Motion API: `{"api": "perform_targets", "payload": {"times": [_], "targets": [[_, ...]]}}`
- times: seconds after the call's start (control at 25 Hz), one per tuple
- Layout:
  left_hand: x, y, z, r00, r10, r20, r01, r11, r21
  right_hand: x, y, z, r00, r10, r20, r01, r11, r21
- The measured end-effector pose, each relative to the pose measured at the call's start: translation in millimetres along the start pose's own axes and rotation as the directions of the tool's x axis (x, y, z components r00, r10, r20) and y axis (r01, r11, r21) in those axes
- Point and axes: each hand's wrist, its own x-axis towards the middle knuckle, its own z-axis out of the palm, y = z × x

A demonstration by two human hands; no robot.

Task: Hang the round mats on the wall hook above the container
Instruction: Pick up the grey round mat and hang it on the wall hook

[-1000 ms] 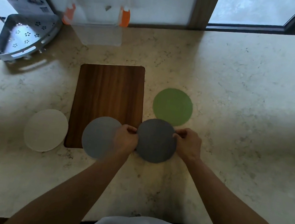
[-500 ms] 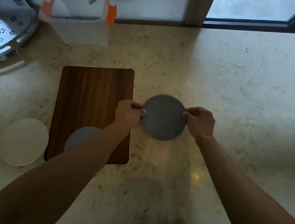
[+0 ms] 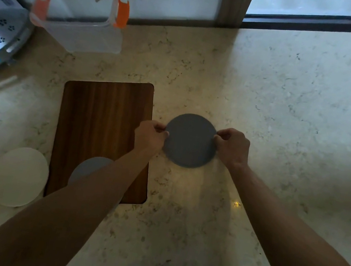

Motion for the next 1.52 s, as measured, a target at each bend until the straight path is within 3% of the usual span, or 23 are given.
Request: {"api": "perform_targets", "payload": {"times": [0.32,0.56,0.64,0.8,1.16,1.52], "targets": [[-5.4,6.3,4.0,0.995,0.098,0.001,-0.097,0.988,0.121,-5.8,2.0,0.2,0.999,0.024,-0.033,-0.025,0.999,-0.027],[-9.3,13.6,14.6,0.991,0.135,0.001,-0.129,0.942,0.309,-21.8,-2.2,7.2,0.998,0.003,-0.07,-0.02,0.97,-0.242],[-8.3,18.1,16.4,0.998,0.054,-0.017,-0.047,0.956,0.288,-20.1,-5.2,8.8,0.997,0.048,-0.06,-0.062,0.964,-0.257],[-8.3,25.7,17.7,0.996,-0.075,-0.054,0.084,0.981,0.174,-12.6,-4.6,5.5,0.988,0.155,0.011,-0.152,0.981,-0.121],[-25.6,3.7,-15.7,0.991,-0.13,-0.023,0.13,0.991,-0.009,-40.7,-13.6,-3.8,0.994,0.085,0.07,-0.09,0.994,0.061],[-60.6,-82.6,-126.5,0.969,-0.241,-0.052,0.229,0.959,-0.17,-116.0,-74.3,62.8,0.986,-0.029,0.164,0.025,0.999,0.024]]}}
